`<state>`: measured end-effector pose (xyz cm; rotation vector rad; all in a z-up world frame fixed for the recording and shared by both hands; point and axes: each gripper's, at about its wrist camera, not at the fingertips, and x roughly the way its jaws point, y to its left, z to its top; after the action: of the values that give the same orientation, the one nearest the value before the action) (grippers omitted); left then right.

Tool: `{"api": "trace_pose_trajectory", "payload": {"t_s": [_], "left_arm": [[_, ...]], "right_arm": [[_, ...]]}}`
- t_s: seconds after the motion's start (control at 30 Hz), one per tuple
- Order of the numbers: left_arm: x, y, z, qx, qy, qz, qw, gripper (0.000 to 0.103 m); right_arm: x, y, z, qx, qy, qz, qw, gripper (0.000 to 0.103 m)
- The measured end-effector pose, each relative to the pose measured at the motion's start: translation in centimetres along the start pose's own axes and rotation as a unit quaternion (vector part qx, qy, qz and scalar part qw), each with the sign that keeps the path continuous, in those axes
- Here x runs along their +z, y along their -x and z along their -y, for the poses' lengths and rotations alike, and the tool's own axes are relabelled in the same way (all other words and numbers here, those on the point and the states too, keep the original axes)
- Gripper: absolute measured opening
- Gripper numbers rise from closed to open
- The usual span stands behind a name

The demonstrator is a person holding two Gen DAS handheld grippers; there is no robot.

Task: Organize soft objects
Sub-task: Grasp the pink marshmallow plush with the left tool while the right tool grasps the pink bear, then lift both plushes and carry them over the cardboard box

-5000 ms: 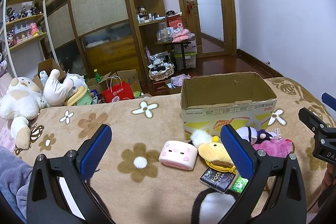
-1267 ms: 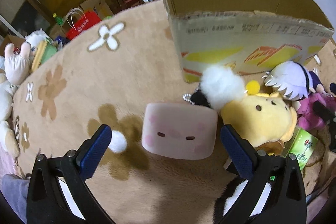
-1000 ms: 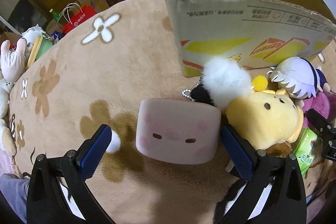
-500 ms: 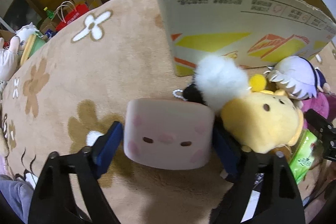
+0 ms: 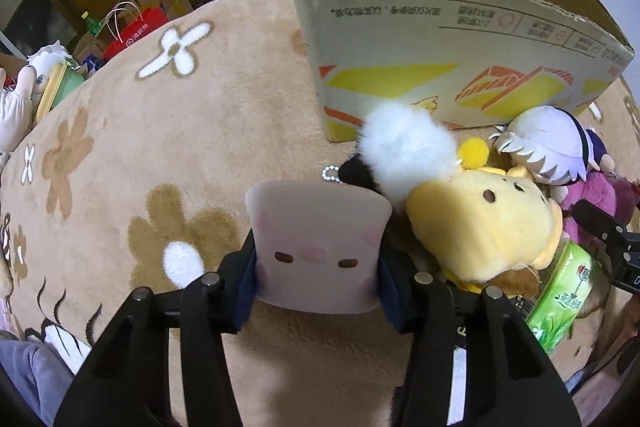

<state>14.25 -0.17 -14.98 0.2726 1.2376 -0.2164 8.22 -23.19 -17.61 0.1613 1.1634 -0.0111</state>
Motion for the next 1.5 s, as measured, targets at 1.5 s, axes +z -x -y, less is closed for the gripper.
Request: {"api": "trace_pose_trajectory", "payload": {"t_s": [1.5], "left_arm": [[-5.3, 18.9, 2.4, 0.059, 0.022, 0.331, 0.9417, 0.052]], "right_arm": [[-0.7, 16.7, -3.3, 0.007, 0.058, 0.260, 0.964, 0.088]]}}
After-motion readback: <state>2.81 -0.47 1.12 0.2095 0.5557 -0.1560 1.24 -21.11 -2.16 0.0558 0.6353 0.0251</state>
